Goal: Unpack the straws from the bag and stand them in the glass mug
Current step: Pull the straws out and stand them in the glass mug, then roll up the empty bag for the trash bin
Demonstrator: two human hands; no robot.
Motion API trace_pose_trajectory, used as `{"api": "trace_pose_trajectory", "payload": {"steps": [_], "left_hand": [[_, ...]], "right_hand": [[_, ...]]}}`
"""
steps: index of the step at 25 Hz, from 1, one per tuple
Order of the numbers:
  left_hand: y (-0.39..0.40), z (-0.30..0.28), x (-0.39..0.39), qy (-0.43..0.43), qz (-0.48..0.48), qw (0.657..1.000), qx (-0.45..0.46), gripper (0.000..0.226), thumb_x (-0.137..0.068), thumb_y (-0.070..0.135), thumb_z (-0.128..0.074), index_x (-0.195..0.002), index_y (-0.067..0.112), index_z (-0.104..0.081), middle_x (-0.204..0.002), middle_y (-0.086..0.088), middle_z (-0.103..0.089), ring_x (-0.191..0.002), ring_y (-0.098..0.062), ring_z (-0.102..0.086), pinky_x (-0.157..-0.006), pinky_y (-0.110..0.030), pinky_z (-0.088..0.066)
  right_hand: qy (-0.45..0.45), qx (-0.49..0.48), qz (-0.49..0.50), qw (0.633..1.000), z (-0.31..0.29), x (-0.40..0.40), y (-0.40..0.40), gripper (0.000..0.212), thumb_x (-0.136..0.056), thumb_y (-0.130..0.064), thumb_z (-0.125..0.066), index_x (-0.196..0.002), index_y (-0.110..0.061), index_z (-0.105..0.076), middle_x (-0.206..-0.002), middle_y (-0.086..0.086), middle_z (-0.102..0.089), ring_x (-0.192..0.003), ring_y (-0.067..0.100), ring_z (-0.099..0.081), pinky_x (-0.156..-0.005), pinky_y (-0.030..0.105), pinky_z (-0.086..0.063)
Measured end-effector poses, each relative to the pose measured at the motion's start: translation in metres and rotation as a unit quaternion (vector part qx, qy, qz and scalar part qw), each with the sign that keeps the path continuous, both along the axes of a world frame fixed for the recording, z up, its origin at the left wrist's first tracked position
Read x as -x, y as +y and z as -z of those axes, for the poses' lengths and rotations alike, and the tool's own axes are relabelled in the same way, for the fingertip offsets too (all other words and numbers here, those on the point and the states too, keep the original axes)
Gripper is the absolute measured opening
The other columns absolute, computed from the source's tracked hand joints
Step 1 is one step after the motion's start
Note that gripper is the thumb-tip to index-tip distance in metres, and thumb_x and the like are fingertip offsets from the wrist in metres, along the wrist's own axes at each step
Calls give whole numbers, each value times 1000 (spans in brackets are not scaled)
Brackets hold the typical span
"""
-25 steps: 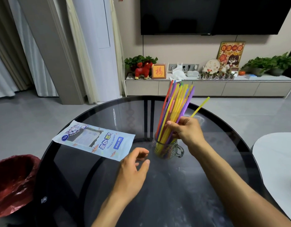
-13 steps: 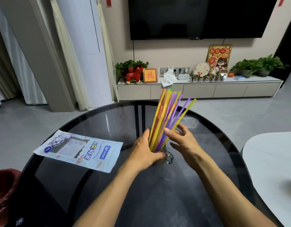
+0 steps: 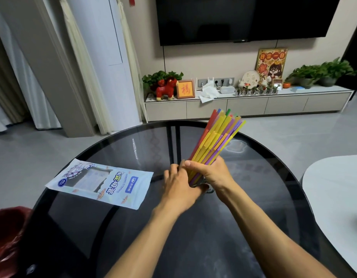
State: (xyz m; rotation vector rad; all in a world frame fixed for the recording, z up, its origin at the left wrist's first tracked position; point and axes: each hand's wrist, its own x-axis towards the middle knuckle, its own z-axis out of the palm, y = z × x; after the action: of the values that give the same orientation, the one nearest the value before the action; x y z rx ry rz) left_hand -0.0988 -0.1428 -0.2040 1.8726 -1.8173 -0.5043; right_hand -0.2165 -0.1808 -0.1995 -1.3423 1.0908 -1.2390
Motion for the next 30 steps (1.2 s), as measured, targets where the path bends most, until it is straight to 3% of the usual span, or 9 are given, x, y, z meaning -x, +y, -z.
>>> {"api": "trace_pose_trajectory", "payload": {"steps": [7, 11, 14, 17, 20, 23, 26, 28, 30], "left_hand": [[7, 7, -11, 45, 25, 999, 13, 115, -69, 53, -76, -153, 20, -5, -153, 0, -24, -141, -25, -24, -112, -43, -33], [29, 13, -64, 53, 42, 996, 64, 103, -71, 48, -78, -152, 26, -18, -153, 12, -24, -142, -12, -24, -113, -26, -22], [48, 37, -116, -133, -47, 990, 28, 88, -80, 63, -58, -151, 25, -21, -160, -2, -21, -147, -22, -17, -120, -37, -14], [75, 51, -134, -166, -84, 982, -22, 68, -90, 62, -45, -144, 21, -38, -153, -6, -37, -141, -25, -32, -113, -39, -30], [93, 47, -128, -256, -47, 964, 58, 28, -88, 34, -60, -108, 15, -65, -104, -7, -70, -94, -30, -67, -77, -40, -55], [114, 31, -133, -306, -22, 947, 97, 23, -53, 12, -82, -65, 18, -64, -55, 0, -65, -48, -24, -64, -44, -28, -50], [131, 4, -149, -269, -39, 941, 204, 28, -49, 4, -78, -69, 20, -67, -57, 4, -66, -50, -22, -63, -42, -26, -46], [143, -13, -168, -223, -13, 938, 265, 30, -59, 2, -66, -84, 17, -72, -74, 2, -73, -65, -24, -69, -55, -32, -56], [155, -25, -193, -204, -7, 932, 299, 35, -67, 3, -59, -97, 16, -73, -87, 1, -76, -75, -25, -71, -65, -36, -59]], "right_hand": [[64, -31, -52, 996, 2, 6, 8, 38, -68, -35, -86, -97, -14, -72, -92, 3, -77, -88, 16, -73, -78, 30, -59], [141, -111, -117, 977, 20, 28, 29, 87, -56, -54, -88, -131, -25, -54, -127, -12, -63, -119, 12, -59, -103, 35, -47], [185, -159, -134, 960, 19, 35, 51, 89, -62, -45, -88, -136, -21, -46, -133, -16, -49, -119, 6, -49, -96, 22, -38], [225, -163, -80, 957, 12, 21, 85, 64, -73, -28, -84, -126, -23, -48, -118, -8, -57, -91, -1, -58, -76, 12, -43], [427, -117, 93, 892, 18, 6, 114, 46, -80, -38, -69, -116, -14, -56, -115, 7, -68, -104, 28, -64, -81, 34, -51], [421, 48, 134, 896, 13, -16, 140, 41, -78, -27, -63, -118, -29, -57, -113, -7, -72, -97, 25, -69, -77, 36, -53], [462, 212, -43, 860, 7, -67, 149, 66, -79, -19, -63, -138, -36, -40, -144, -14, -46, -103, 18, -64, -76, 38, -55], [441, 280, -57, 851, 0, -106, 143, 43, -86, -23, -63, -127, -28, -51, -136, -9, -49, -105, 22, -61, -74, 39, -54], [387, 318, -32, 865, -13, -140, 137, 9, -91, -24, -61, -97, -18, -61, -106, -4, -61, -88, 24, -63, -64, 38, -50]]}}
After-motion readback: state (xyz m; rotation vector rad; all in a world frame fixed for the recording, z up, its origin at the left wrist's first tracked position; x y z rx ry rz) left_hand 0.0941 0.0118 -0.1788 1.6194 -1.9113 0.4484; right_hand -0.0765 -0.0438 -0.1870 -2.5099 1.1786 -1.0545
